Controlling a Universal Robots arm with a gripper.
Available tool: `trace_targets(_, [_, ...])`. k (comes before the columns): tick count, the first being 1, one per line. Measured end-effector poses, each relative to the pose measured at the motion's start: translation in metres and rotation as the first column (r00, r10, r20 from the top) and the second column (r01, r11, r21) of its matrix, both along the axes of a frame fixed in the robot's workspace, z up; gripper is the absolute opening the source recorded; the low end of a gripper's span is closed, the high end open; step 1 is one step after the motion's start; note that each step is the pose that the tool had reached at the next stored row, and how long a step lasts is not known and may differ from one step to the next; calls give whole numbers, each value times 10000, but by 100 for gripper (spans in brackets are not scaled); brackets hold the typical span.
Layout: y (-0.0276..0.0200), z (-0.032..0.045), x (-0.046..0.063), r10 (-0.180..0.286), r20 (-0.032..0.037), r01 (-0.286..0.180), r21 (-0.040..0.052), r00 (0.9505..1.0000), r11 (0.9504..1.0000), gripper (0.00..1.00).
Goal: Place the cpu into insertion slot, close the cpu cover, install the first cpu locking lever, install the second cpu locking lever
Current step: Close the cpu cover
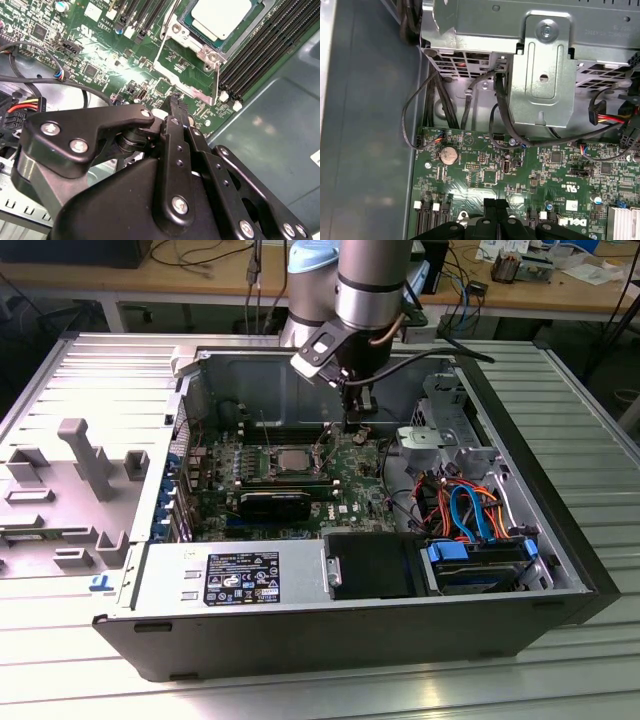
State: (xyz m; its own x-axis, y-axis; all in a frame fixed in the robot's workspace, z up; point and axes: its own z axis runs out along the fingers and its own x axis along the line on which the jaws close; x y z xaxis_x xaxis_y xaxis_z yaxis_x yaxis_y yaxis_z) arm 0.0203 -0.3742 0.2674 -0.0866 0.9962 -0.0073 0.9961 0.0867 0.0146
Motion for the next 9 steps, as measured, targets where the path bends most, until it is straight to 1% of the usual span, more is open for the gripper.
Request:
trace_targets(4, [0,-43,0,21,-2,-21,0,10000,10000,11])
trace_targets(9, [0,-107,0,38,-40,-38,2,10000,10000,11])
